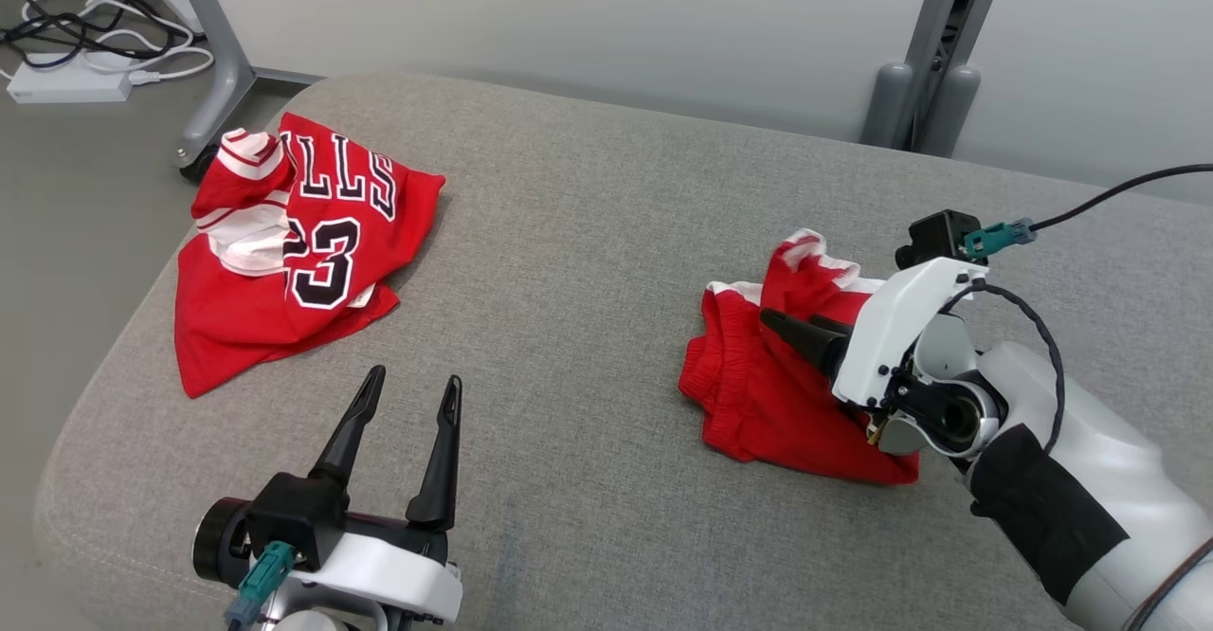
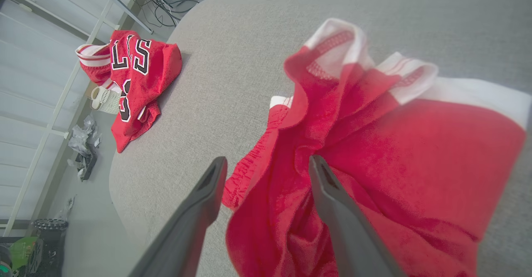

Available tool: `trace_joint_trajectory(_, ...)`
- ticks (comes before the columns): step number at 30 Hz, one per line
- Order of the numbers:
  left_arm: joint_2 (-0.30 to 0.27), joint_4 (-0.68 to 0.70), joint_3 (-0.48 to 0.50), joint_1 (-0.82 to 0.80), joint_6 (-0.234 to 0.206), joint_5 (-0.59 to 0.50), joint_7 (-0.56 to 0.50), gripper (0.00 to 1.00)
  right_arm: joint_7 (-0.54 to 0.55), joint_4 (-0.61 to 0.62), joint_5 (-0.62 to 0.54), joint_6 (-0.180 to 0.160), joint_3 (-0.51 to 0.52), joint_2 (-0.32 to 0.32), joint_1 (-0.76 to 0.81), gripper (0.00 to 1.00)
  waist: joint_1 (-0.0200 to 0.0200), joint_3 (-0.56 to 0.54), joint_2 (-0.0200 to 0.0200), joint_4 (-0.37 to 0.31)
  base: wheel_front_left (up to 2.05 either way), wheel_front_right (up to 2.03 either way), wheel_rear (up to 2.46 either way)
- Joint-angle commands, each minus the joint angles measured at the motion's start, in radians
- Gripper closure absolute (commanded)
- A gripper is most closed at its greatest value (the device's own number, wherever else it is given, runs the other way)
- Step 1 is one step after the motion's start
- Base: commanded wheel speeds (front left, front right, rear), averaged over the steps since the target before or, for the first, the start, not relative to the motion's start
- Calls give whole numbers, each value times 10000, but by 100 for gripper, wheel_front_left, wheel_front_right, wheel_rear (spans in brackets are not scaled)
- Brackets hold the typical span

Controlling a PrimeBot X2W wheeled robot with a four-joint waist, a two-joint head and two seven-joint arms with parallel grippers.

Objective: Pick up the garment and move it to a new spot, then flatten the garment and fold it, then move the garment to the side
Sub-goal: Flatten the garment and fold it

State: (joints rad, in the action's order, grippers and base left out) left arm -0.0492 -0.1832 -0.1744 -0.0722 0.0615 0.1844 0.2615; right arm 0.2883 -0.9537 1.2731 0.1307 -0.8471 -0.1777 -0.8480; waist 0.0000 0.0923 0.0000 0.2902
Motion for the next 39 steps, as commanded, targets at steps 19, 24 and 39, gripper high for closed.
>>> trace_joint_trajectory(19, -32, 150, 381, 238, 206, -357, 28, 0, -3395, 2431, -380, 1, 91, -2344, 1216, 0, 0, -280, 0, -622, 0, 0, 0)
trace_joint_trajectory(24, -31, 193, 379, 171, 253, -369, 28, 0, -4021, 1726, -1452, 1, -523, -2336, 993, 0, 0, -195, 0, -601, 0, 0, 0)
trace_joint_trajectory(39, -32, 224, 304, 30, 228, -312, 28, 0, -4245, -452, -2644, 1, -1720, -1629, 143, 100, 0, 15, 0, -320, 0, 0, 0)
